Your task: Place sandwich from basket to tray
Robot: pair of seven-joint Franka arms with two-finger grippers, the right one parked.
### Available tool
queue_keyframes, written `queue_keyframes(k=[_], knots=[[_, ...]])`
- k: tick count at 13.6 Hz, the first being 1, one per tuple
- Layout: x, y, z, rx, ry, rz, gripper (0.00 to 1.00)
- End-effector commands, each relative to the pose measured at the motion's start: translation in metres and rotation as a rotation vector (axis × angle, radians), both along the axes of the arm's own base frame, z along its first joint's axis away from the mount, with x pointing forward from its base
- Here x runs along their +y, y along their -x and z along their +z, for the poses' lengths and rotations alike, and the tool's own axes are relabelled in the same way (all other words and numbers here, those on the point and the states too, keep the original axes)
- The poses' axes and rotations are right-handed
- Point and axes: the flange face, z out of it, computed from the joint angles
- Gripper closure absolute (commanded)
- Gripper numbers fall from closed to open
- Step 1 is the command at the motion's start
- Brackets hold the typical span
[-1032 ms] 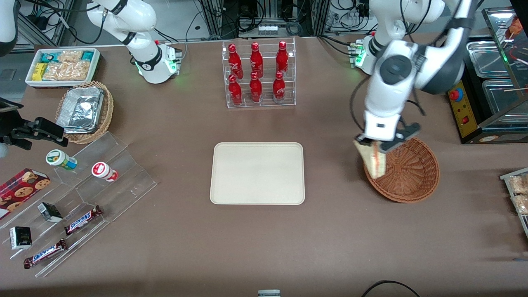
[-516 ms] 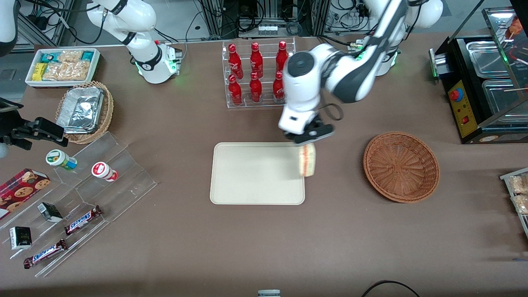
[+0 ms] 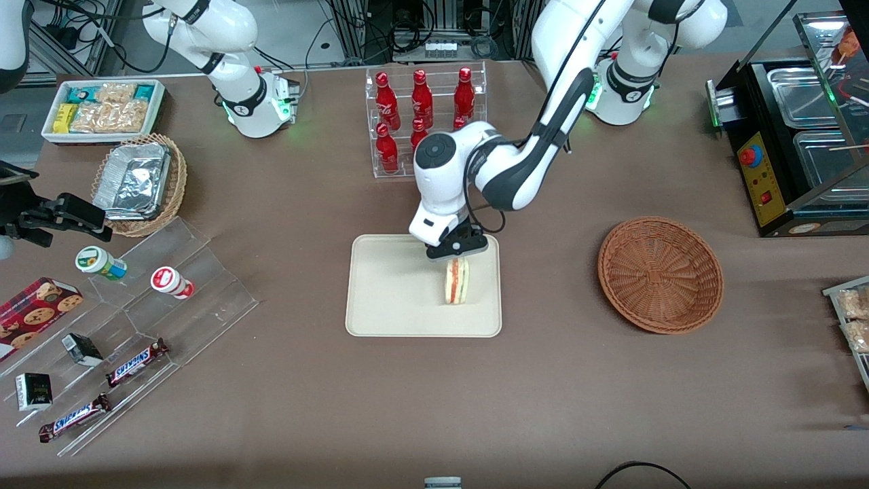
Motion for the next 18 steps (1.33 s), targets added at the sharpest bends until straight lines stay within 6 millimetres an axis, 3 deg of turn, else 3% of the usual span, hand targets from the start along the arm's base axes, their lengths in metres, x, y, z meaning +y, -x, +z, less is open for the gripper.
queue_keyframes(k=[1, 5, 6, 8, 10, 11, 13, 15, 18], knots=[[-0.005, -0.004, -0.010, -0.051, -0.033, 0.022, 0.98], [-0.003, -0.004, -0.021, -0.045, -0.047, 0.022, 0.98], [-0.004, -0.005, -0.020, -0.047, -0.045, 0.021, 0.89], [-0.004, -0.005, -0.019, -0.047, -0.043, 0.021, 0.29], [-0.004, -0.005, -0.016, -0.049, -0.041, 0.021, 0.00], [-0.005, -0.007, -0.010, -0.053, -0.033, 0.027, 0.00], [0.005, -0.020, 0.035, -0.072, -0.026, 0.068, 0.00], [0.016, -0.025, 0.101, -0.076, -0.060, 0.117, 0.00], [0.061, -0.032, 0.202, -0.076, -0.022, 0.207, 0.00]])
